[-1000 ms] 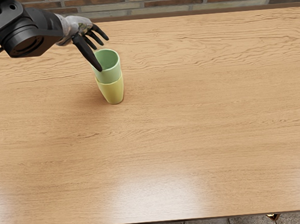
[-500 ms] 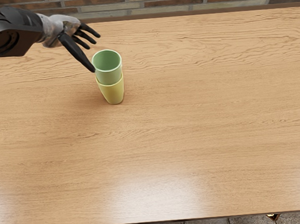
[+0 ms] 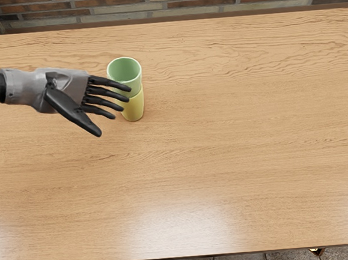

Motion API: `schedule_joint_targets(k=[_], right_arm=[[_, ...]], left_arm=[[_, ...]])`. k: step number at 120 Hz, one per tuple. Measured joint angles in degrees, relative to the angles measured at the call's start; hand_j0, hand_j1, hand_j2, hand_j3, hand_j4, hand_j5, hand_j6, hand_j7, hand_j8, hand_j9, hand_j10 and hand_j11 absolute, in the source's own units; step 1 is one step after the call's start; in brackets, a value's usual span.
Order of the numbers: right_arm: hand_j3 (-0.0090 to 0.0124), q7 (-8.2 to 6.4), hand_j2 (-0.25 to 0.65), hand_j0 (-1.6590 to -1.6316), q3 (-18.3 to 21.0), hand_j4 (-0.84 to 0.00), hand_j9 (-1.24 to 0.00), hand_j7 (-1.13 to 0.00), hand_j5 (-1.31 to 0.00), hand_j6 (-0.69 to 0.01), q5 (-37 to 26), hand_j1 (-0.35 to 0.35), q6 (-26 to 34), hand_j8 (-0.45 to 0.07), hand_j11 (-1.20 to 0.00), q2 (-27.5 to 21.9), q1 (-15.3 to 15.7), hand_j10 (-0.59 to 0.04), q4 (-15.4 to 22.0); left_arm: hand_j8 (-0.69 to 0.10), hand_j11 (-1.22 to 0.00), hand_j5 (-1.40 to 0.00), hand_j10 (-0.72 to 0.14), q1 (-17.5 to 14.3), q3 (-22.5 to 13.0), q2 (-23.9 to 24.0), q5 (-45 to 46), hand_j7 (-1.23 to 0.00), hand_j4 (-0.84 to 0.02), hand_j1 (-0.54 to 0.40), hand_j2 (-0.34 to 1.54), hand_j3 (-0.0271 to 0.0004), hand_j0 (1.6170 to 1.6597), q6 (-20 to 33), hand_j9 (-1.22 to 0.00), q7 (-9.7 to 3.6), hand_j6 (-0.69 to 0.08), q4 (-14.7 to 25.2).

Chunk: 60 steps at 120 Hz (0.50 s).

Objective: Pick up cup and place in cup with left hand

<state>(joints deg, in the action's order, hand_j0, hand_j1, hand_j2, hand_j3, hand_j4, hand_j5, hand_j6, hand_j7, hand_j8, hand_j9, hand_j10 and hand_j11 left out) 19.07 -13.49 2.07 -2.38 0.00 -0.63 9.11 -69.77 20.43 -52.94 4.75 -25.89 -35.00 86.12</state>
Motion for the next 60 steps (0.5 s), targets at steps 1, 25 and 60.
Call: schedule_joint_targets(k=[1, 25, 60], right_arm=[[0.0000, 0.00, 0.000, -1.6581, 0.00, 0.000, 0.00, 0.00, 0.00, 0.000, 0.00, -0.349, -0.01, 0.000, 0.00, 0.00, 0.00, 0.000, 0.01], [0.0000, 0.00, 0.000, -1.6581, -0.04, 0.000, 0.00, 0.00, 0.00, 0.000, -0.03, -0.349, -0.07, 0.000, 0.00, 0.00, 0.00, 0.000, 0.16], [0.0000, 0.00, 0.000, -1.6581, -0.02, 0.000, 0.00, 0.00, 0.00, 0.000, -0.04, -0.349, -0.08, 0.000, 0.00, 0.00, 0.00, 0.000, 0.37]], left_arm=[[-0.230, -0.30, -0.30, -0.231, 0.24, 0.14, -0.07, 0.39, -0.30, -0.230, 0.073, 0.05, 0.0000, 1.6580, -0.46, -0.30, 0.00, -0.230, 0.20], [-0.110, -0.14, -0.14, -0.110, 1.62, 1.52, -4.06, 4.07, -0.14, -0.110, 0.217, 0.02, 0.0000, 1.6581, -7.20, -0.14, 0.00, -0.110, 2.75], [-0.037, -0.05, -0.05, -0.038, 5.72, 0.97, -12.61, 5.27, -0.05, -0.037, 0.304, 0.01, 0.0000, 1.6581, -9.05, -0.05, 0.00, -0.037, 4.30]])
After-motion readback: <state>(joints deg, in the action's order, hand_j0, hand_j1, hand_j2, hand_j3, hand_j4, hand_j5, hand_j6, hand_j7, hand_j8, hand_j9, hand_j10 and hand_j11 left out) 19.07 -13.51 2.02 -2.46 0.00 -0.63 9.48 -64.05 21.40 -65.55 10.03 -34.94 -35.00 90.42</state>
